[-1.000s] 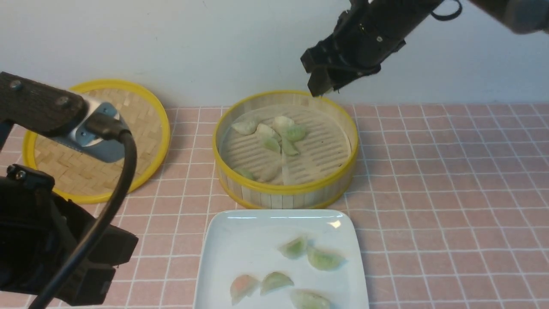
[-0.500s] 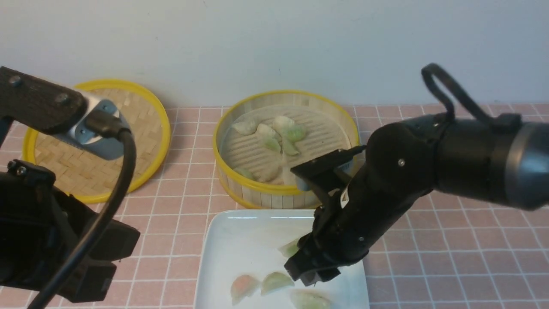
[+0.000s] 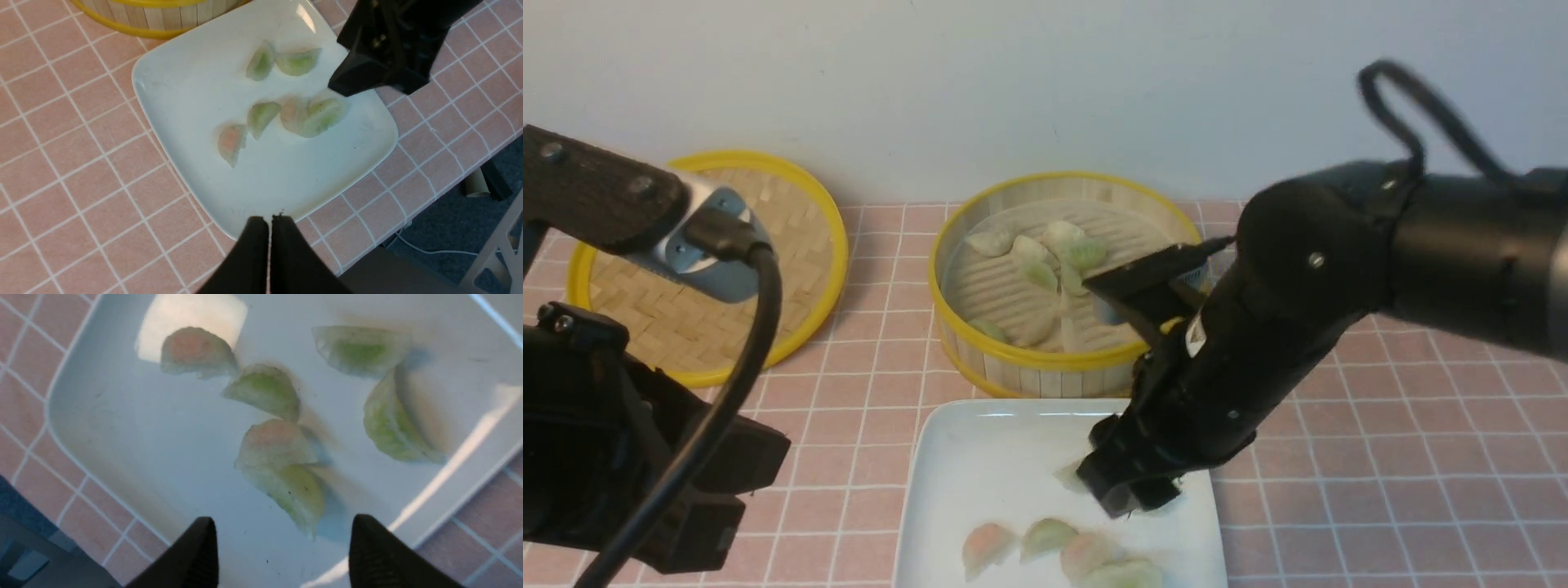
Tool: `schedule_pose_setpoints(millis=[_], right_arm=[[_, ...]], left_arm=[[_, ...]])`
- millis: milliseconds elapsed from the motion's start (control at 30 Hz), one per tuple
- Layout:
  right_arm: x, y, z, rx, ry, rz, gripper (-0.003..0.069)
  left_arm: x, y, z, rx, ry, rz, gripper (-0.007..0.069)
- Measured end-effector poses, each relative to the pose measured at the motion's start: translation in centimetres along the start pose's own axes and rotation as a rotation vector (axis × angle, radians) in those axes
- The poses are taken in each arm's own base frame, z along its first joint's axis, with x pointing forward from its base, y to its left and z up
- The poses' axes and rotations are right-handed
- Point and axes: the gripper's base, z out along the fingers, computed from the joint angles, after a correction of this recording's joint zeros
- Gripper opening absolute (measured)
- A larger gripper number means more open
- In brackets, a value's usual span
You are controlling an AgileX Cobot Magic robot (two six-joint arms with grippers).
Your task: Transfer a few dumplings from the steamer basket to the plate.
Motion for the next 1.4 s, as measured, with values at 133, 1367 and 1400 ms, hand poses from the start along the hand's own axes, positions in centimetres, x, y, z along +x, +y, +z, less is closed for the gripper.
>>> schedule_pose_setpoints(millis=[133, 1367, 1400], right_arm=[[2.1, 0.5, -8.9, 0.064, -0.227, -0.006, 0.016], [28.5, -2.3, -16.9, 0.025, -1.56, -0.081, -0.0013], [28.5, -2.3, -16.9, 0.026, -1.56, -0.082, -0.0013]], left_arm=[[-0.3, 0.0, 0.0, -0.001, -0.028, 0.0, -0.0006], [0.9, -0.1, -4.8, -0.06, -0.4, 0.061, -0.0006], [1.5, -0.1, -5.5, -0.07, -0.45, 0.072, -0.0006]])
